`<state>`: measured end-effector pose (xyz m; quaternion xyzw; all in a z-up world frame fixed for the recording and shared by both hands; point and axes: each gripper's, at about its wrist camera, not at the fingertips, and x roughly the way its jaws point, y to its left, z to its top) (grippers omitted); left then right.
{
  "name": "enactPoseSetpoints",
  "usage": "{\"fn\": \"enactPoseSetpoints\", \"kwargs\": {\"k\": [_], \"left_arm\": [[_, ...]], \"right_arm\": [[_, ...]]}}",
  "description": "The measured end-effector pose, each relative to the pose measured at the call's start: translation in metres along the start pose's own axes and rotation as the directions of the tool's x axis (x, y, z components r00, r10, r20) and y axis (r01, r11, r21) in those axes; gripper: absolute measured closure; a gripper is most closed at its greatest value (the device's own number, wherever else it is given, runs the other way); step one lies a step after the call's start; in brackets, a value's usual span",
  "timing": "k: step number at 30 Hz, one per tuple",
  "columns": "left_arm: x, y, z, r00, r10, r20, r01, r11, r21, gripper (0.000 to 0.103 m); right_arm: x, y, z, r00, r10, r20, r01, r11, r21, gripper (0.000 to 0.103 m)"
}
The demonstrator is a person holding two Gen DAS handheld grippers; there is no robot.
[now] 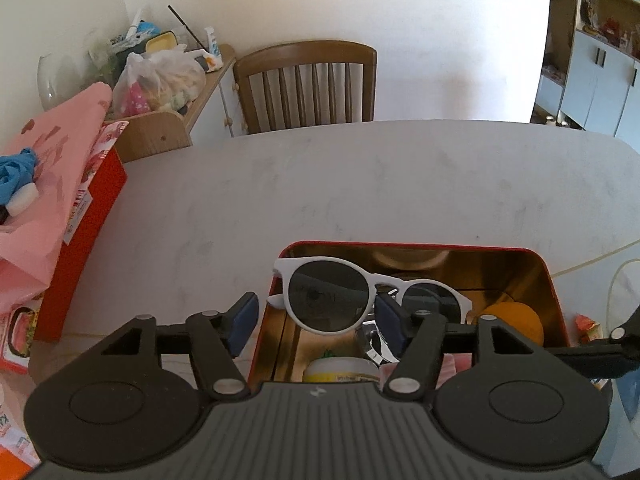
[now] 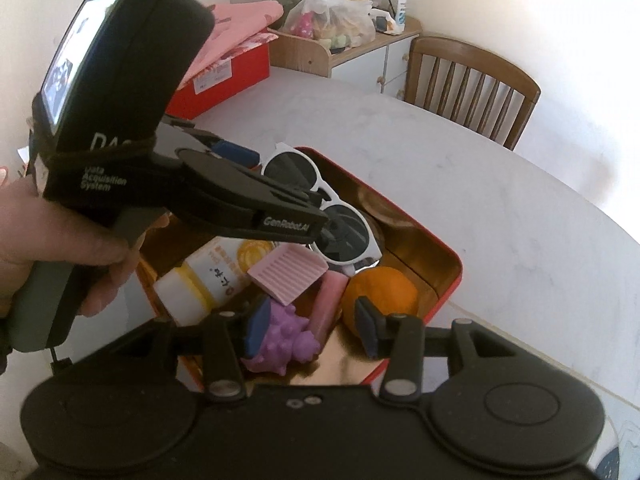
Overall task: Organize rigid objects
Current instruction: 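Release the sunglasses and pink tray into the box, open both grippers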
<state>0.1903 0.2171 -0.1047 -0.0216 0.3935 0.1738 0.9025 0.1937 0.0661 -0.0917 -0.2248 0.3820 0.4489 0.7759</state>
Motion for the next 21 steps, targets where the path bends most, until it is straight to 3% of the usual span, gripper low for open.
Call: {"fn": "enactPoseSetpoints", "kwargs": {"k": [3,13,21], "left_arm": [[-0.008,-0.001,-0.001,1.0,0.0,0.014,0.0,1.0,0.0,0.031],[-0.041,-0.001,-0.006,0.998,-0.039,0.045,0.041,0.999,-0.027,0.031],[-0.074,-0.01,-0.017,0.996,-0.049,0.07,0.051,0.998,-0.03,0.031]], "right_arm": [[-0.007,-0.002,0.0,1.0,-0.001,0.016,0.001,1.0,0.019,0.051],[-0.041,-0.009,-0.009,0.998,-0.004,0.071,-0.001,0.997,0.072,0.044],[-0.074,-0.016,-0.023,0.993,-0.011,0.12,-0.003,0.994,0.109,0.033]]}}
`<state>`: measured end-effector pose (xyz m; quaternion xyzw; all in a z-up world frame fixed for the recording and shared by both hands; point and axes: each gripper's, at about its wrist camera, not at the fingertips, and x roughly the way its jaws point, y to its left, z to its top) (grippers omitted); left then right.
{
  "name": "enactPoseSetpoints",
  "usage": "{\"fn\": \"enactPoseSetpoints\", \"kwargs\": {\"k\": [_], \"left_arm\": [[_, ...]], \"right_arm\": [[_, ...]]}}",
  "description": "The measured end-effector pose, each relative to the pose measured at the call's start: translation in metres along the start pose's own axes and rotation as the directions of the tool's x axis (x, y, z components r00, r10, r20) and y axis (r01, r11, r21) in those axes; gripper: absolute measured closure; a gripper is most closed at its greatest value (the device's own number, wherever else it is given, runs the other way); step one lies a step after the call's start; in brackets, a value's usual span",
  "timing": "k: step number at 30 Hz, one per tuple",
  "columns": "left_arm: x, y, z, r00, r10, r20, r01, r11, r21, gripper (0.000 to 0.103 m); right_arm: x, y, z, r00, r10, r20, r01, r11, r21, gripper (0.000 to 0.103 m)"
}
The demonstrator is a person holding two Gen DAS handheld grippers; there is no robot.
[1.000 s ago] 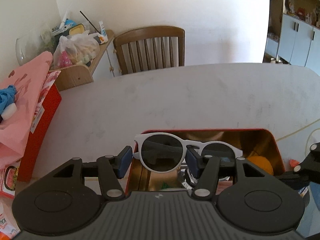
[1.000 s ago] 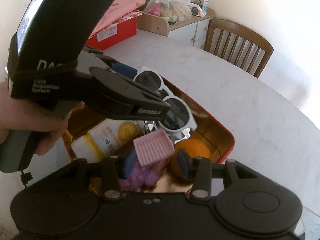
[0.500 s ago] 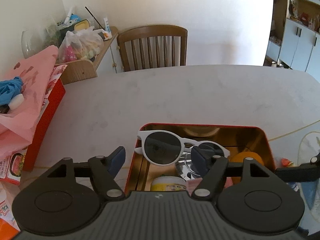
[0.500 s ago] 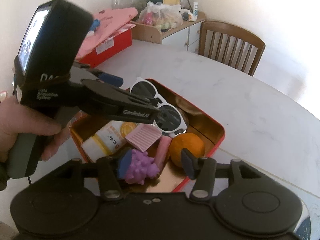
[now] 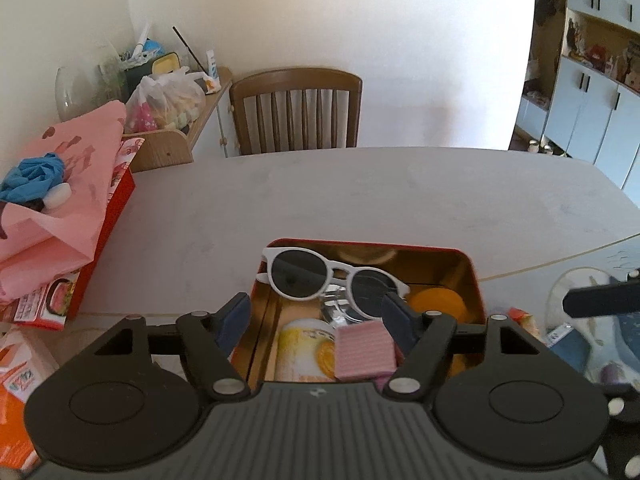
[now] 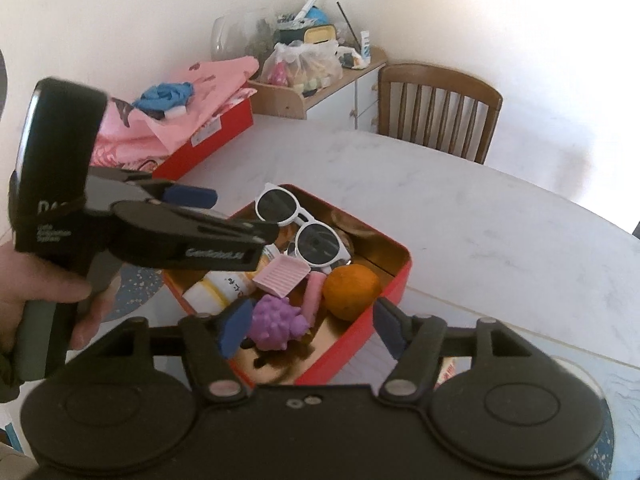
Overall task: Organize rigid objects
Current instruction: 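Release the sunglasses and pink tray into the box, open both grippers, then move both grippers toward the nail clipper and snack packet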
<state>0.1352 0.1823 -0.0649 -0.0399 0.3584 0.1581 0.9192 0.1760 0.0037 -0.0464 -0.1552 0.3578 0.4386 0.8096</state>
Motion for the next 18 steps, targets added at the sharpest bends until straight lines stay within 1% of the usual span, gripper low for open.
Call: {"fn": "enactPoseSetpoints", "kwargs": {"k": [2,5,7,13,15,18], "left_arm": [[-0.009,-0.003,-0.001,1.0,-0.01,0.011,0.01,1.0,-0.001,0.031],[-0.024,-0.011,-0.004,0.999,-0.031,0.025,0.031,1.0,-0.002,0.03],[-0.032,-0.016,-0.006,0.998,-0.045,0.034,0.045,0.999,-0.002,0.024],[-0.052,-0.035,-0.012,0.994,-0.092,0.053,0.092,0.996,-0.002,0.023],[-0.056,-0.043,-0.014,0.993,-0.105,0.054,0.105,0.994,0.004,0.022],[-0.06,-0.055,-0.018,0.991,-0.122,0.054,0.122,0.993,0.004,0.02]], "right_arm": [[-0.01,-0.002,-0.004,1.0,0.009,0.011,-0.009,1.0,0.004,0.03],[-0.025,-0.007,-0.01,0.999,0.014,0.034,-0.014,1.0,0.009,0.022],[-0.035,-0.01,-0.015,0.999,0.016,0.046,-0.017,1.0,0.014,0.02],[-0.061,-0.022,-0.033,0.998,0.01,0.065,-0.012,1.0,0.026,0.013],[-0.068,-0.027,-0.04,0.998,0.005,0.07,-0.007,1.0,0.026,0.009],[-0.078,-0.037,-0.051,0.997,0.002,0.074,-0.004,1.0,0.027,0.005]]}}
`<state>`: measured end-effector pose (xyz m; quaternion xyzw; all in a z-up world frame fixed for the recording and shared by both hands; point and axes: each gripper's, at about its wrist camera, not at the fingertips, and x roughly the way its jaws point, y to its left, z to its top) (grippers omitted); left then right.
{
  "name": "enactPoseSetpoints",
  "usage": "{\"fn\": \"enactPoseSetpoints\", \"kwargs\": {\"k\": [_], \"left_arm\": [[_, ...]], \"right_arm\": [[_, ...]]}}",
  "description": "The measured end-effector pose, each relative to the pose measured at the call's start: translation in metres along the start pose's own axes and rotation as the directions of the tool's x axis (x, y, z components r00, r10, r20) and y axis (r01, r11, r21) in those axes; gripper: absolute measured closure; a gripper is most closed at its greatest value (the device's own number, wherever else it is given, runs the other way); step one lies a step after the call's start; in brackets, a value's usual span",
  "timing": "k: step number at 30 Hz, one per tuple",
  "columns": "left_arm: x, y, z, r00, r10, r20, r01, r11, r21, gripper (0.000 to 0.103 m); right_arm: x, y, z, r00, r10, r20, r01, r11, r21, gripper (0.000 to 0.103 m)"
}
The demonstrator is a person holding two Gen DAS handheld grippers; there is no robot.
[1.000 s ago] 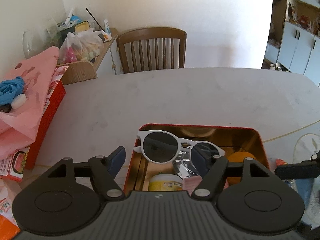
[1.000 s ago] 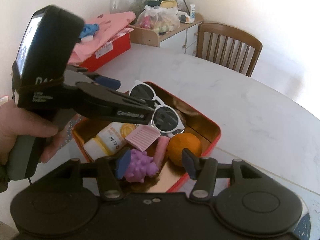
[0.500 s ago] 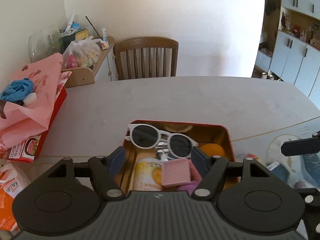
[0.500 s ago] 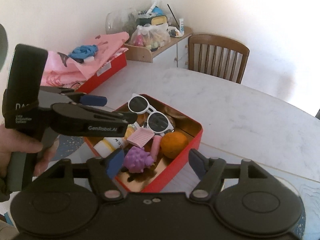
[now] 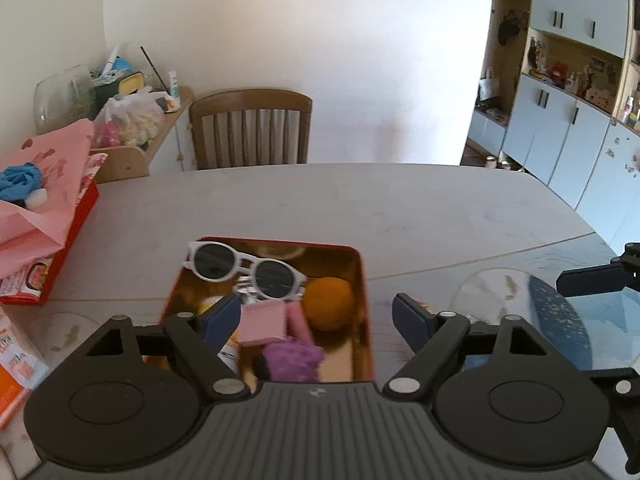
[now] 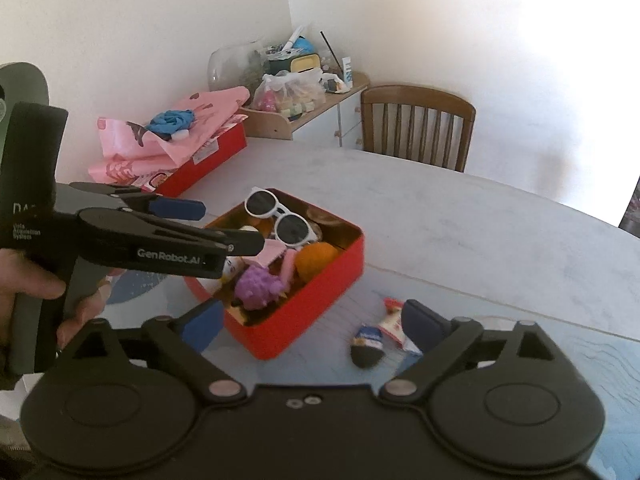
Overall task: Organize rigid objects
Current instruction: 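Move both grippers toward the nail clipper and snack packet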
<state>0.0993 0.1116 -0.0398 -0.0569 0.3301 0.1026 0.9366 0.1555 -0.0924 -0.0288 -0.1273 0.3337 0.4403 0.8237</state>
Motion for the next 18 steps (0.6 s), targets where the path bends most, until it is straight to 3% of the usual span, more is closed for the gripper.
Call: {"fn": "enactPoseSetpoints", "kwargs": {"k": [10,18], "left_arm": [[-0.001,-0.037,-0.01,0.999,-0.023,0.022,0.023,0.999,-0.025,0.011],[0.013,-0.067,-0.021,1.0,-0.013,0.003,0.013,0.998,-0.055,0.011]], "right_arm": [[-0.016,-0.046,-0.021,0.999,-0.04,-0.014,0.04,0.999,-0.008,0.0],[-0.012,-0.093,-0.039,0.995,-0.068,-0.073,0.066,0.997,-0.03,0.0]]}}
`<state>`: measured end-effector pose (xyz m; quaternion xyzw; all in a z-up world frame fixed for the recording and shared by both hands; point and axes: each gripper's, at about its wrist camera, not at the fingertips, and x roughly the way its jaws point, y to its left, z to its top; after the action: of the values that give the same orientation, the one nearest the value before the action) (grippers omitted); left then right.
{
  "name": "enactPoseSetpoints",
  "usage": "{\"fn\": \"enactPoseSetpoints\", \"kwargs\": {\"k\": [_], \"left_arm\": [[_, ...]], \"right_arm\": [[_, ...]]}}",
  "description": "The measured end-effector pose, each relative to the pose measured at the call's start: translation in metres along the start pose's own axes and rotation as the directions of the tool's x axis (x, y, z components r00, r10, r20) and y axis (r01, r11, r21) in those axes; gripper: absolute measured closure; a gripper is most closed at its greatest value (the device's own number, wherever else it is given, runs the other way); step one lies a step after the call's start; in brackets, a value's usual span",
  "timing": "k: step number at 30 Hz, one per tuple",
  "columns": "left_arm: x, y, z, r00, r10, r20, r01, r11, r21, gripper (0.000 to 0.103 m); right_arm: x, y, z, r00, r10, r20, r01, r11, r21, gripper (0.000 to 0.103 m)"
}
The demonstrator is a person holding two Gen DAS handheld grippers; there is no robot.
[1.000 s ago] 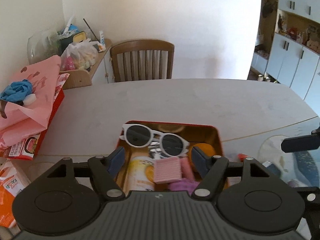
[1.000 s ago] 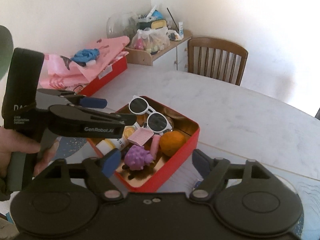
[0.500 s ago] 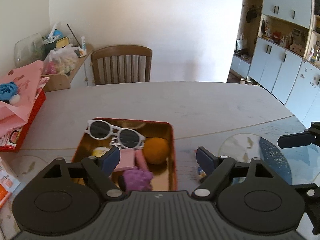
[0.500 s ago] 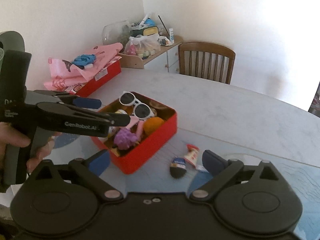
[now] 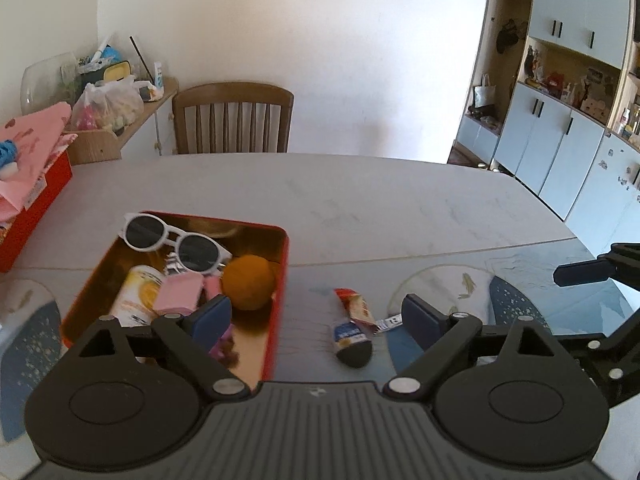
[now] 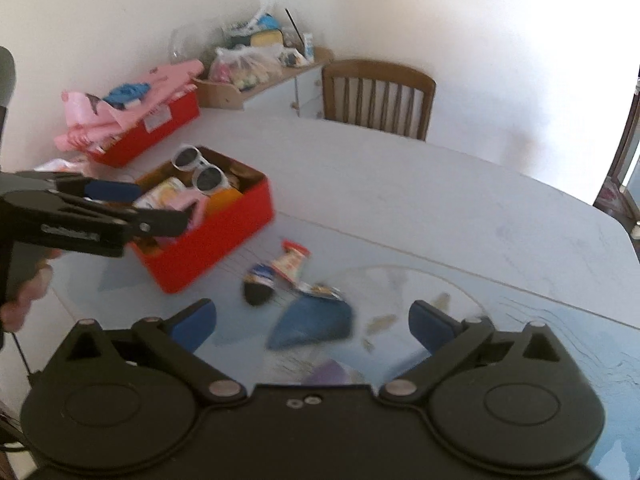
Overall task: Organize rigid objects
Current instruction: 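Move both grippers toward the nail clipper and snack packet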
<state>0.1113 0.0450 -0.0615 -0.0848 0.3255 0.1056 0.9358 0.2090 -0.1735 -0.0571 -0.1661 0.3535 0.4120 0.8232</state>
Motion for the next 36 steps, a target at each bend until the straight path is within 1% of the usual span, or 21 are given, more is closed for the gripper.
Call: {"fn": "enactPoseSetpoints", "kwargs": {"k": [3,8,13,18,20,22,25,27,28,31,35,36], "left_arm": [[0.006,-0.012,-0.004,1.0,0.007,-0.006,-0.007,1.0,-0.016,0.011],[0.018,-0.033,-0.013,1.0,0.015,-0.012,-0.015,1.0,-0.027,0.011],[0.037,-0.047,-0.021,0.998,0.042,-0.05,-0.044,0.998,-0.051,0.011],[0.058,-0.053,-0.029,0.993,0.074,-0.091,-0.082,0.992,-0.093,0.011],[0.065,-0.053,-0.031,0.991,0.085,-0.099,-0.095,0.99,-0.105,0.011],[0.072,-0.052,-0.032,0.99,0.094,-0.105,-0.106,0.987,-0.116,0.011],[0.081,-0.05,-0.035,0.986,0.113,-0.121,-0.129,0.983,-0.132,0.011],[0.085,-0.05,-0.036,0.984,0.12,-0.129,-0.138,0.981,-0.138,0.011],[0.087,-0.05,-0.037,0.983,0.124,-0.133,-0.142,0.98,-0.139,0.011],[0.093,-0.049,-0.036,0.981,0.132,-0.143,-0.152,0.978,-0.142,0.011],[0.098,-0.051,-0.034,0.981,0.125,-0.145,-0.146,0.979,-0.14,0.012],[0.099,-0.051,-0.034,0.981,0.127,-0.148,-0.148,0.979,-0.141,0.015]], "right_arm": [[0.007,-0.012,-0.002,1.0,-0.008,-0.015,0.007,0.999,-0.036,0.0],[0.024,-0.027,-0.006,0.999,0.004,-0.035,-0.007,0.997,-0.076,0.001],[0.045,-0.034,-0.007,0.997,0.04,-0.066,-0.05,0.986,-0.158,0.003],[0.063,-0.037,-0.003,0.993,0.086,-0.084,-0.103,0.968,-0.228,0.006],[0.071,-0.037,-0.002,0.989,0.107,-0.099,-0.129,0.957,-0.259,0.011],[0.08,-0.037,-0.002,0.987,0.116,-0.114,-0.144,0.947,-0.287,0.013],[0.091,-0.037,-0.002,0.982,0.137,-0.13,-0.172,0.932,-0.318,0.019],[0.099,-0.037,-0.002,0.979,0.15,-0.137,-0.188,0.923,-0.335,0.026],[0.103,-0.037,-0.002,0.978,0.153,-0.143,-0.194,0.918,-0.345,0.027],[0.114,-0.037,0.001,0.972,0.175,-0.155,-0.221,0.907,-0.359,0.034],[0.125,-0.037,0.003,0.965,0.201,-0.167,-0.249,0.897,-0.366,0.051],[0.126,-0.038,0.004,0.963,0.212,-0.166,-0.26,0.892,-0.369,0.053]]}}
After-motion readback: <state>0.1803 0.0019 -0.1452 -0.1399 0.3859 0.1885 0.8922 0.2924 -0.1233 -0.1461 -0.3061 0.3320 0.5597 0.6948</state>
